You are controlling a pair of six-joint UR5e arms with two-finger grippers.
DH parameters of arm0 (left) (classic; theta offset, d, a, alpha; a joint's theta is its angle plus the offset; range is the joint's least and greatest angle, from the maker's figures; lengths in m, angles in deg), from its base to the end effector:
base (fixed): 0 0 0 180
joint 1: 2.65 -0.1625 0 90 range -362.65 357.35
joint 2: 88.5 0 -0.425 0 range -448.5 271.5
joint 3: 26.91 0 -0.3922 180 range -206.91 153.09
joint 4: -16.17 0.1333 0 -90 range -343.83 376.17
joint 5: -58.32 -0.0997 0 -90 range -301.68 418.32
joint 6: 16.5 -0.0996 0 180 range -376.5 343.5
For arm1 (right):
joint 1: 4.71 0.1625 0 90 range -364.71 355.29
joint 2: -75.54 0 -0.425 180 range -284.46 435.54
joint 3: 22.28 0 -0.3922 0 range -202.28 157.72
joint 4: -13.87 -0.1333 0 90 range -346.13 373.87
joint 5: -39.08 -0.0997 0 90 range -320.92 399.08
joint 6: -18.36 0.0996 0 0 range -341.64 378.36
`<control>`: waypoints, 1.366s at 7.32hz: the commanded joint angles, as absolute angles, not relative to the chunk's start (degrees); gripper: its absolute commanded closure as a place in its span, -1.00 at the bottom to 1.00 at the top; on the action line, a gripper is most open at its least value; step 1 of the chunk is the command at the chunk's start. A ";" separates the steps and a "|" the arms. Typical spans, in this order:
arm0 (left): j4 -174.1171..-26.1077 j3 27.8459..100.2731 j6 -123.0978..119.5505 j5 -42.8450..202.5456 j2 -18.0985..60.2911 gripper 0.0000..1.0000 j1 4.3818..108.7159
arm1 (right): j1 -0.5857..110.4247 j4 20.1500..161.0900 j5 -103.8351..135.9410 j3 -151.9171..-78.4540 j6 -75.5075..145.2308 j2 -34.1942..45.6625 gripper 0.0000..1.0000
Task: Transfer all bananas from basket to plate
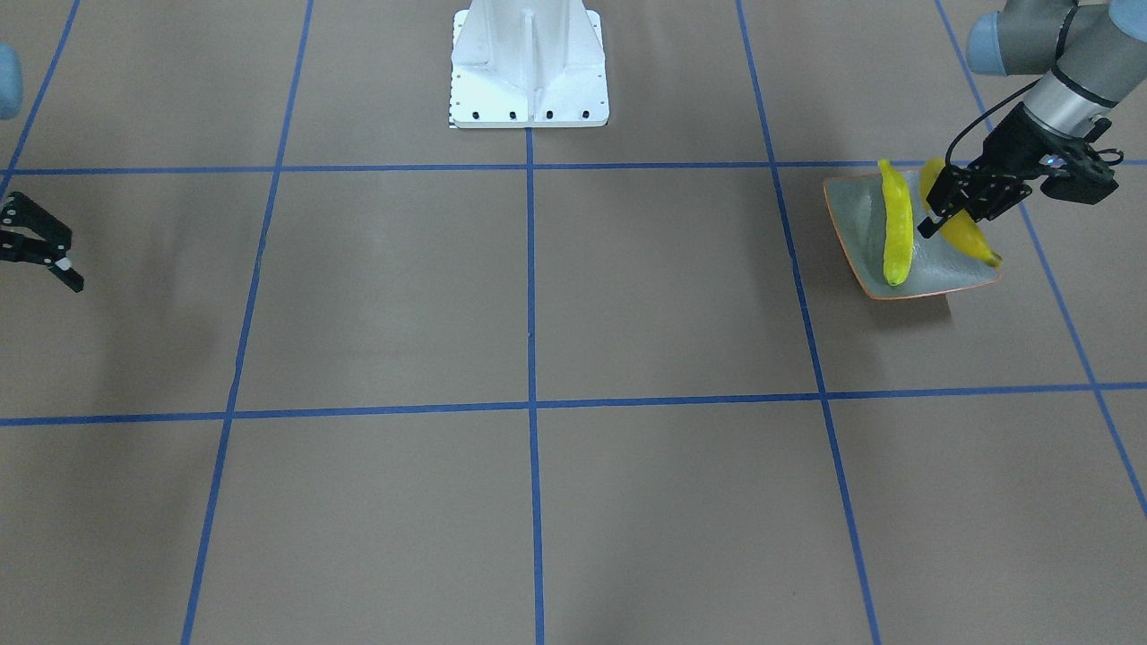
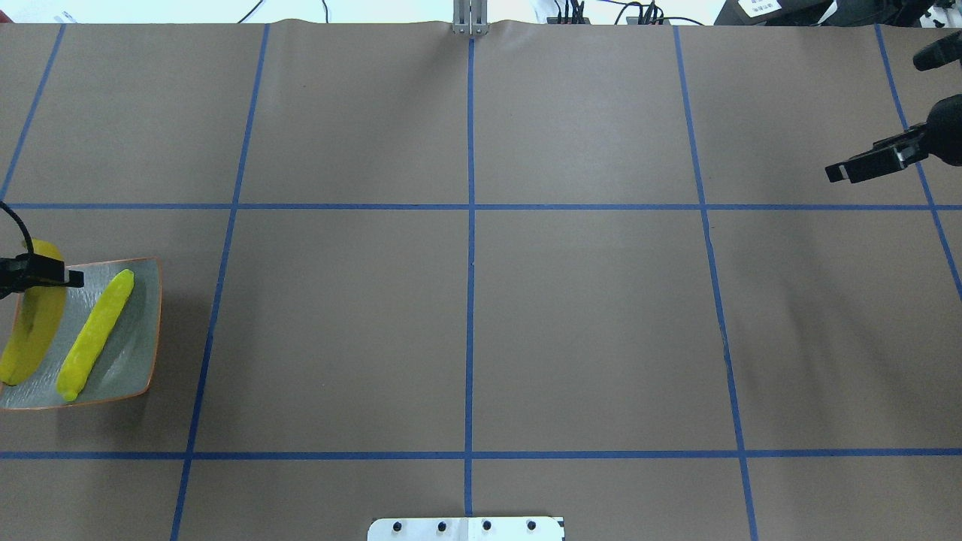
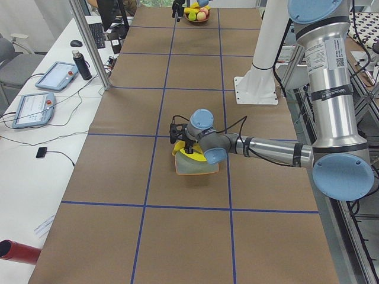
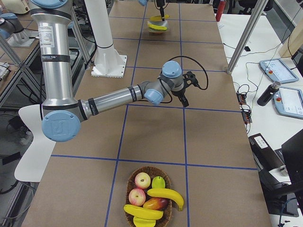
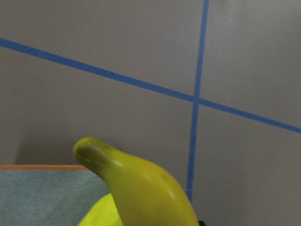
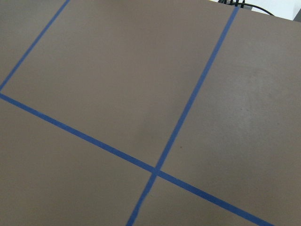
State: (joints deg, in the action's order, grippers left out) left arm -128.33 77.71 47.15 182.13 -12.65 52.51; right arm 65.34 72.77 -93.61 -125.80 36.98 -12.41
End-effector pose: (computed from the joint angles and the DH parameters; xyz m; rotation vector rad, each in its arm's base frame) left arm 0.1722 -0.3837 0.5373 0.1952 1.0572 -0.1707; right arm -0.1138 -0.5062 0.4597 0.5004 -0.9200 -0.3242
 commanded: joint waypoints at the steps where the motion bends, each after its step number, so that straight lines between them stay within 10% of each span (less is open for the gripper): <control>1: -128.33 77.33 44.49 179.98 -14.14 0.05 52.20 | 69.29 72.76 -97.07 -122.74 30.50 -13.40 -1.00; 2: -128.33 76.63 44.49 178.39 -13.88 -0.51 51.85 | 69.29 72.76 -97.07 -122.74 30.49 -13.40 -1.00; 4: -128.41 75.57 44.32 178.29 -13.26 -0.99 51.85 | 69.99 72.76 -97.59 -122.74 30.40 -13.49 -1.00; 10: -128.32 78.73 44.49 183.91 -10.80 -1.00 54.75 | 82.28 73.29 -98.48 -106.80 8.42 -15.52 -1.00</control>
State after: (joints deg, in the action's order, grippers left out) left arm -128.29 78.57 44.39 183.46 -11.49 54.42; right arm 78.81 73.29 -98.94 -113.44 17.85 -15.42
